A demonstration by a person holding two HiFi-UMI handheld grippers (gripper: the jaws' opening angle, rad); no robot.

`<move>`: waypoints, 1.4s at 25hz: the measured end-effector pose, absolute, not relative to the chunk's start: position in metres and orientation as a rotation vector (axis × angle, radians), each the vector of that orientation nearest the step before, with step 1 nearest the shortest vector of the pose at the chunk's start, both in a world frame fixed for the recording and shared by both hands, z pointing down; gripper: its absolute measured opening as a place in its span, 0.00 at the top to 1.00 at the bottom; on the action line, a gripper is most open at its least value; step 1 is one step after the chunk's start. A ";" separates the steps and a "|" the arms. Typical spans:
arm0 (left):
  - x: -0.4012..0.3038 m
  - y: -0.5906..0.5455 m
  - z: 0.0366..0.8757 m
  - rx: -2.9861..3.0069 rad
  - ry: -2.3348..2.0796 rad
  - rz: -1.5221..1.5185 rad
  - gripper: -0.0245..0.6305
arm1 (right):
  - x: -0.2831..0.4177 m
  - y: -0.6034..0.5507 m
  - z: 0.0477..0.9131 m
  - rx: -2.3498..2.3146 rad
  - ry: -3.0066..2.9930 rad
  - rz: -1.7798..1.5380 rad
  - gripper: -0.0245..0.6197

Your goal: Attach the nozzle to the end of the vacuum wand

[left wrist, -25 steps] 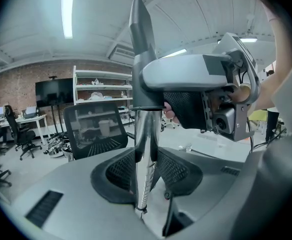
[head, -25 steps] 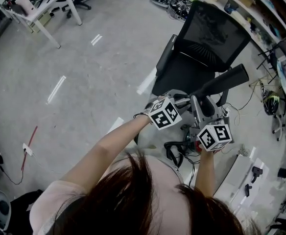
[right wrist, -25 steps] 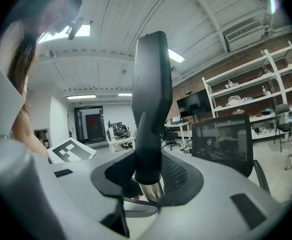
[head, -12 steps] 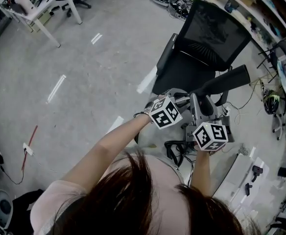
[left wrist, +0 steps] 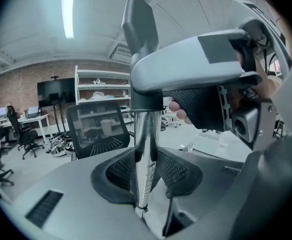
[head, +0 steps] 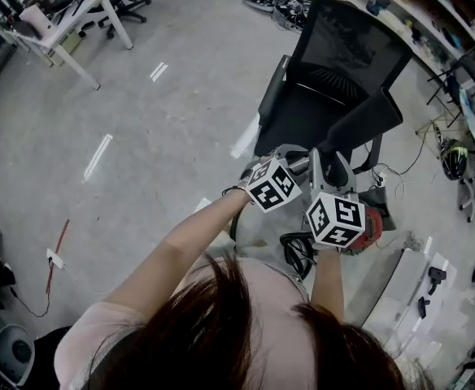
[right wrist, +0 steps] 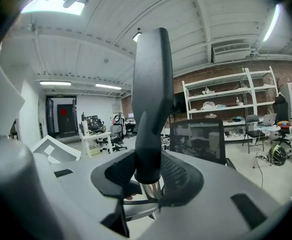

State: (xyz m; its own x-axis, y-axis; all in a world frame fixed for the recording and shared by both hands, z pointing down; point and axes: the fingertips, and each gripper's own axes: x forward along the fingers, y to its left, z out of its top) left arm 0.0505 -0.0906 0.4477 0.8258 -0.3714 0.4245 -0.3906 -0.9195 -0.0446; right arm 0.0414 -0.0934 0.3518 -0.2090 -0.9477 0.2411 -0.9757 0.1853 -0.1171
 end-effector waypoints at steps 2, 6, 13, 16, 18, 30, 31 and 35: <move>0.049 -0.090 0.447 2.962 -0.603 0.674 0.74 | 0.039 -0.093 0.351 1.871 -2.339 0.379 0.70; 0.048 -0.087 0.445 2.969 -0.593 0.668 0.74 | 0.037 -0.092 0.350 1.773 -2.385 0.402 0.70; 0.043 -0.087 0.445 2.953 -0.595 0.660 0.74 | 0.031 -0.090 0.349 1.804 -2.392 0.333 0.70; 0.041 -0.089 0.445 2.948 -0.600 0.657 0.74 | 0.029 -0.090 0.348 1.862 -2.375 0.273 0.70; 0.041 -0.089 0.445 2.946 -0.602 0.660 0.74 | 0.029 -0.090 0.349 1.871 -2.368 0.262 0.71; 0.040 -0.090 0.445 2.958 -0.592 0.690 0.74 | 0.025 -0.096 0.351 1.669 -2.417 0.337 0.71; 0.039 -0.090 0.445 2.956 -0.588 0.692 0.74 | 0.025 -0.097 0.351 1.660 -2.420 0.342 0.71; 0.040 -0.090 0.446 2.948 -0.572 0.682 0.74 | 0.026 -0.096 0.350 1.718 -2.427 0.295 0.71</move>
State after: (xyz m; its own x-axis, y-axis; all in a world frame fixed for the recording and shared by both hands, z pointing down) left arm 0.0399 -0.0899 0.4461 0.8329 -0.3418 0.4352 -0.3690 -0.9291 -0.0233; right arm 0.0261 -0.0958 0.3505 -0.3310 -0.9134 0.2368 -0.9436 0.3233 -0.0718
